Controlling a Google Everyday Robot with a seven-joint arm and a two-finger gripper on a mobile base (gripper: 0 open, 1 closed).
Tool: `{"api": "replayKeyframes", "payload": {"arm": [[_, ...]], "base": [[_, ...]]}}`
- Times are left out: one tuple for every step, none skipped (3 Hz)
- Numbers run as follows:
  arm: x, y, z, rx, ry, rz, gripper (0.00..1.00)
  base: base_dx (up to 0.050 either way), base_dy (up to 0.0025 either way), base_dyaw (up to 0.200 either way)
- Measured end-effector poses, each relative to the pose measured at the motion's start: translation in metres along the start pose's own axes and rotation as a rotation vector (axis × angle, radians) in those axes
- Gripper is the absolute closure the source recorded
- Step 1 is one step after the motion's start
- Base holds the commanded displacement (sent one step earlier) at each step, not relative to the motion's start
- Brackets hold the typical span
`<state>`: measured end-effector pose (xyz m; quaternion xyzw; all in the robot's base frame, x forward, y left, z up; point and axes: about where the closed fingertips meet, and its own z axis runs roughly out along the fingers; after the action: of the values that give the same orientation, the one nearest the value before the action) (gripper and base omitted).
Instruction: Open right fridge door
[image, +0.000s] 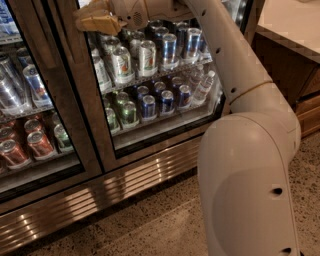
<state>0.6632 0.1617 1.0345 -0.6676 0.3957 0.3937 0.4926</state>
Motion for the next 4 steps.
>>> {"api": "replayKeyframes", "payload": {"arm": [[-0.003,0.009,-0.001,0.0,0.0,0.0,0.03],[-0.008,0.019,0.002,0.0,0.0,0.0,0.0],[-0.01,0.025,0.004,0.0,0.0,0.0,0.0],[-0.014,0.033,0.007,0.0,0.0,0.0,0.0]], "base": [[0.0,0.0,0.0],[0.0,0.0,0.0],[0.0,0.0,0.0],[0.0,0.0,0.0]]}}
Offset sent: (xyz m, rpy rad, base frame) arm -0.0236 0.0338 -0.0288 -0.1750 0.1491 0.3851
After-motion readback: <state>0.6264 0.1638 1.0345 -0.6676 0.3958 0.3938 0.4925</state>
